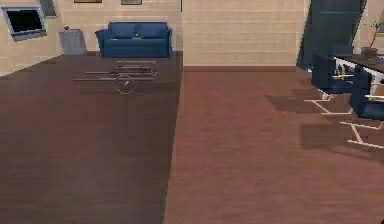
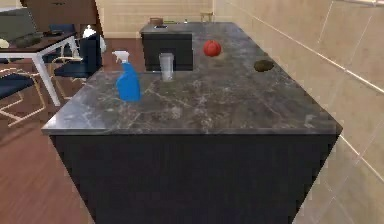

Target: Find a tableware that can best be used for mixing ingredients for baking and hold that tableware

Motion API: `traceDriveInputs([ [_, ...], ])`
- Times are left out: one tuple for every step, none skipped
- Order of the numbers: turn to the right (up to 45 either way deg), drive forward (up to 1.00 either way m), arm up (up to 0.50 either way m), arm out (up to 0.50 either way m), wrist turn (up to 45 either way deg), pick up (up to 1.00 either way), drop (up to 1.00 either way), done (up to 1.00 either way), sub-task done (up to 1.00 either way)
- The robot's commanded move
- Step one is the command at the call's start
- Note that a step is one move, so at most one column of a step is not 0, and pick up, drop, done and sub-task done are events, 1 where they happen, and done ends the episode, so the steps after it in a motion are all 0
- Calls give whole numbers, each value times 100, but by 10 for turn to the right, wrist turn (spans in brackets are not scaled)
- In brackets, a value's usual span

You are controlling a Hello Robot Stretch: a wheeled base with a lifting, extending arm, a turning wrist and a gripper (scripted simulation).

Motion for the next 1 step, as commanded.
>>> traceDriveInputs([
  [450,0,0,0,0,0,0,0,0],
])
